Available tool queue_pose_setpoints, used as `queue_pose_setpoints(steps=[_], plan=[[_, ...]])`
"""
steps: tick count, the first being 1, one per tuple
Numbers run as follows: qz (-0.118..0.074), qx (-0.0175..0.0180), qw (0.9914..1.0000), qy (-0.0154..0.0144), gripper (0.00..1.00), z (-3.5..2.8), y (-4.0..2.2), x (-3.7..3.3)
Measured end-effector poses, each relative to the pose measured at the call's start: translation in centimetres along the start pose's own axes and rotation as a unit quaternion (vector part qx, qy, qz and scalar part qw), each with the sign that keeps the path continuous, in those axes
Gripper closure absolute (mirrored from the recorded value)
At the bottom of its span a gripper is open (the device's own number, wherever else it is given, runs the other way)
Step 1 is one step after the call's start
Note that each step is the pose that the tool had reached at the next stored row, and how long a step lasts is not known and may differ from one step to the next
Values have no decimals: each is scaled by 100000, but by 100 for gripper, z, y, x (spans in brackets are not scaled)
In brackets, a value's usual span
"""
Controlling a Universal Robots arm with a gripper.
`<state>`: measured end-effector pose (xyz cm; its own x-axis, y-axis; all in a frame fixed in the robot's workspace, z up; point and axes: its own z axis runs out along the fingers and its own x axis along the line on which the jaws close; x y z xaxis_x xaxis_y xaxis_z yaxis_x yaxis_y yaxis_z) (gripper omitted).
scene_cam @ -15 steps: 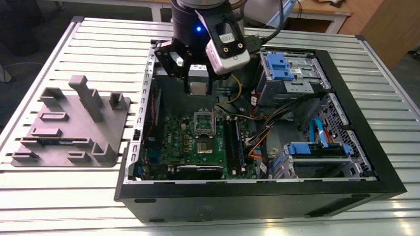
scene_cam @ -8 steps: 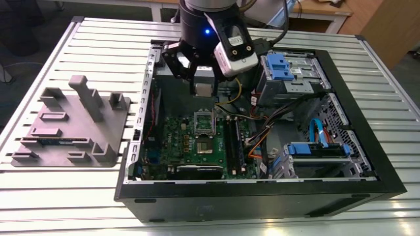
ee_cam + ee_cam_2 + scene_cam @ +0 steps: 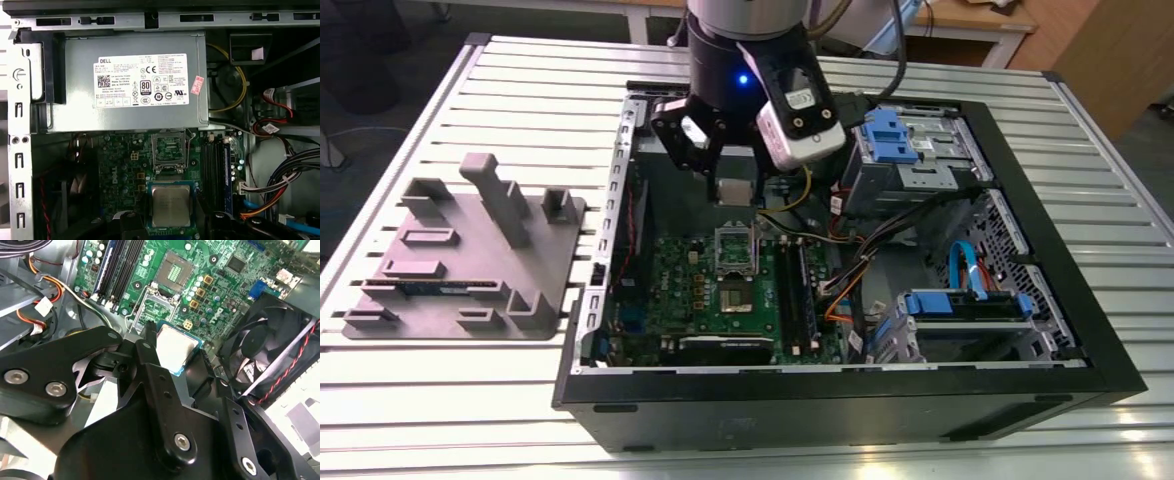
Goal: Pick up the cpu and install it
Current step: 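Pick up the cpu and move it towards the insertion slot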
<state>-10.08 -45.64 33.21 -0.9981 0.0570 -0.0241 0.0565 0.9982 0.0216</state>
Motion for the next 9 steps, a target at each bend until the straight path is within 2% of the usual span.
queue_pose_setpoints(steps=[5, 9], plan=[[-2, -7, 100000, 1, 53, 47, -67, -7], [3, -5, 100000, 43, 53, 108, -82, -13]])
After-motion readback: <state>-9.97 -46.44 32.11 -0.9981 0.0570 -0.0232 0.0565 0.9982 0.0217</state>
